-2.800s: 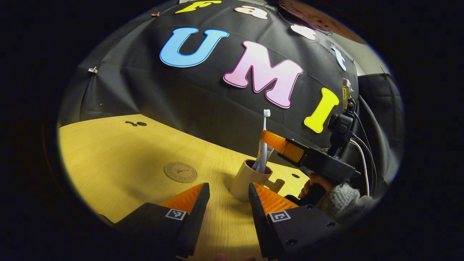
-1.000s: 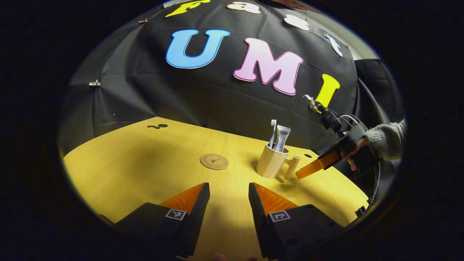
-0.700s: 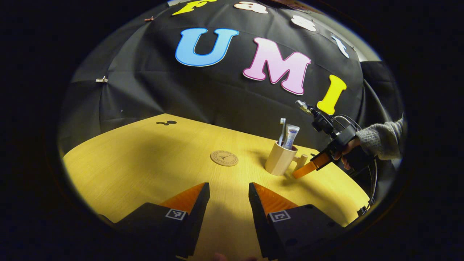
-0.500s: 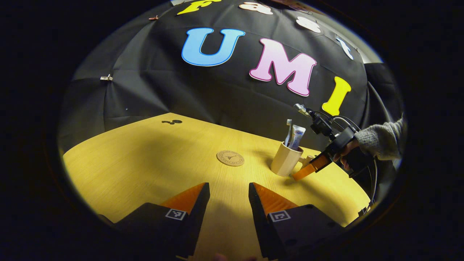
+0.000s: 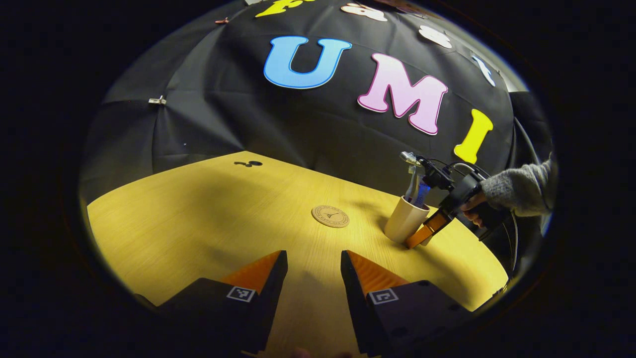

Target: Put the toothbrush and toothpaste on the desktop into the cup, then pick up the cup and place it on the coaster on the desktop.

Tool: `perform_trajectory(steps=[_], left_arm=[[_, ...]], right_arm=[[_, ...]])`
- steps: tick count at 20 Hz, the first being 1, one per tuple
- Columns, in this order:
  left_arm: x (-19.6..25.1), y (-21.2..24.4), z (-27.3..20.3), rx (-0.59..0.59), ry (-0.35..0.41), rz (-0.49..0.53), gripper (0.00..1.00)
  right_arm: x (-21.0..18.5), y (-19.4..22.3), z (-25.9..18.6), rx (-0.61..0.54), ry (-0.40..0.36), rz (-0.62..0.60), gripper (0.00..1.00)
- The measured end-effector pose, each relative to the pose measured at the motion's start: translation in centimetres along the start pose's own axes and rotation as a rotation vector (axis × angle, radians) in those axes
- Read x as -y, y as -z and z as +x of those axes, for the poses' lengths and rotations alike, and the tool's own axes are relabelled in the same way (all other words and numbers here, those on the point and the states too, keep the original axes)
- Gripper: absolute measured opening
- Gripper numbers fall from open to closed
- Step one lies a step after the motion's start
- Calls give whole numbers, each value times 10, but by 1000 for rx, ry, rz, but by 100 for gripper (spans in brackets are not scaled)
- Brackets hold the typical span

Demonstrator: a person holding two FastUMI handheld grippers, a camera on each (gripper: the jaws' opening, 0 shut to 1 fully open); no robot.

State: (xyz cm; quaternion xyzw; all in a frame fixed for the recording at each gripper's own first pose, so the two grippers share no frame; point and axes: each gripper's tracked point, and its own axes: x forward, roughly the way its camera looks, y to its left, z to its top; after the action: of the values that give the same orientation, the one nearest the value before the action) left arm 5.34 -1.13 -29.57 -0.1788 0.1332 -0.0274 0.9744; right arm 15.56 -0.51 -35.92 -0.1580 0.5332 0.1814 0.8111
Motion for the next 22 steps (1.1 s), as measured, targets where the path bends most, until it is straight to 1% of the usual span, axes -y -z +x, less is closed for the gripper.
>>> perform_trajectory(steps=[3, 6, 7, 8, 10, 15, 18, 21, 22], left_arm=[[-4, -1, 2, -3, -2, -10, 68], [-7, -3, 2, 1, 3, -6, 68], [-8, -4, 2, 1, 5, -7, 68], [-9, -6, 3, 1, 7, -8, 68], [-12, -7, 1, 2, 8, -11, 68], [-27, -13, -3, 5, -6, 3, 68], [-41, -17, -5, 13, -32, 3, 68], [-53, -21, -6, 22, -52, -13, 68], [-56, -22, -7, 22, -58, -15, 68]], right_arm=[[0, -1, -3, 15, 13, -40, 33], [-8, -10, -11, 50, -4, -32, 33], [-12, -17, -14, 68, -10, -18, 28], [-17, -24, -17, 85, -19, 0, 33], [-29, -36, -19, 99, -38, 12, 33], [-68, -75, -12, 120, -85, -5, 32], [-93, -97, -2, 121, -111, -39, 32], [-109, -111, 6, 106, -118, -78, 32], [-113, -113, 9, 101, -123, -83, 27]])
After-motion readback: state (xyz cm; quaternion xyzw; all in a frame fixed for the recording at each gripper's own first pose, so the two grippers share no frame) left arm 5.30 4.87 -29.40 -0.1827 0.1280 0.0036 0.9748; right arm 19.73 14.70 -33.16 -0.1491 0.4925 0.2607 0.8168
